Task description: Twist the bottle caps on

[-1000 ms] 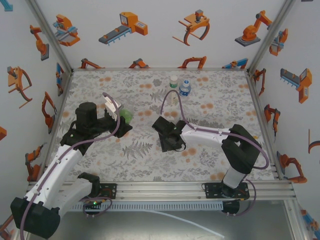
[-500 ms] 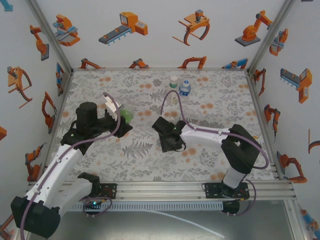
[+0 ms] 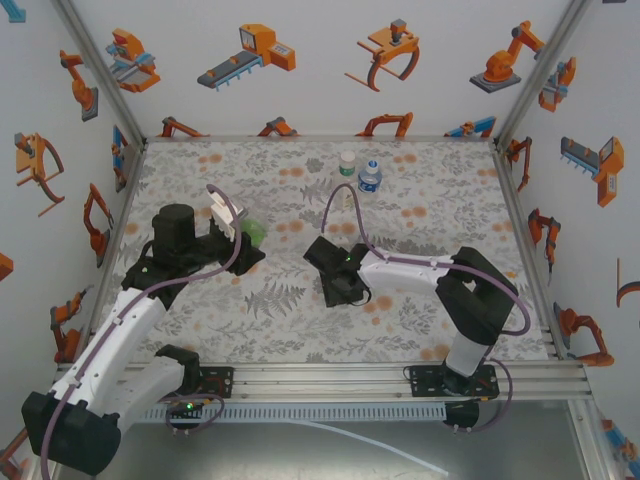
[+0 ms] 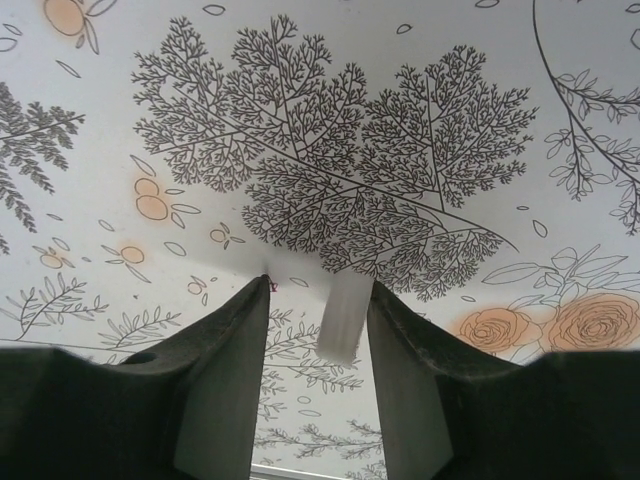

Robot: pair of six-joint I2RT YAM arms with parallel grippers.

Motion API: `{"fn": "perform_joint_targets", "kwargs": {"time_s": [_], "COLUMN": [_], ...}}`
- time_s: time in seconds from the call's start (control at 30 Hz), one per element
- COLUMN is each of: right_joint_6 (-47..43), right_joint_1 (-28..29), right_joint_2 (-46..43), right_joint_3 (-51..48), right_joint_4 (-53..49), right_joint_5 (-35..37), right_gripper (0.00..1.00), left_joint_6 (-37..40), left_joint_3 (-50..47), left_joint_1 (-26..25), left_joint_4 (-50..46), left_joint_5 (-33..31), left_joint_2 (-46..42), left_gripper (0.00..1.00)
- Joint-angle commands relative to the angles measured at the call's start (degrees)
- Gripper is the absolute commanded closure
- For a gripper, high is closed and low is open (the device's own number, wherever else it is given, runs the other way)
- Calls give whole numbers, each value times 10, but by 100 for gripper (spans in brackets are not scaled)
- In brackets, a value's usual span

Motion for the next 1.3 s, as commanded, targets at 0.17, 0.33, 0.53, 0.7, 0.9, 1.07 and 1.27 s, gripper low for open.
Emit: {"fn": "perform_joint_targets", "kwargs": {"time_s": [0.17, 0.33, 0.53, 0.7, 0.9, 1.07, 1.27], "right_joint_6": [7, 6, 0, -4, -8, 22, 45], "right_joint_1": [-2, -37, -53, -48, 13, 67, 96], "right_joint_2": [8, -7, -32, -49, -58, -62, -51], "right_joint_3": [-13, -40, -55, -49, 0, 20, 15], "right_joint_4": [36, 95, 98, 71, -24, -67, -45], "right_joint_5": [-16, -70, -81, -80, -35, 1, -7], "right_gripper": [75, 80, 78, 73, 59, 53, 54], "left_joint_6": [7, 9, 10, 10, 10, 11, 11], "left_joint_3": [13, 14, 15, 15, 15, 16, 16], "left_joint_1": [2, 2, 2, 2, 2, 1, 2], "left_joint_4": [-2, -2, -5, -5, -6, -7, -8], "left_joint_5": [4, 4, 3, 3, 2, 1, 1], "left_joint_2": [3, 6, 7, 8, 7, 6, 5], "left_gripper": [100, 100, 100, 100, 100, 100, 100]}}
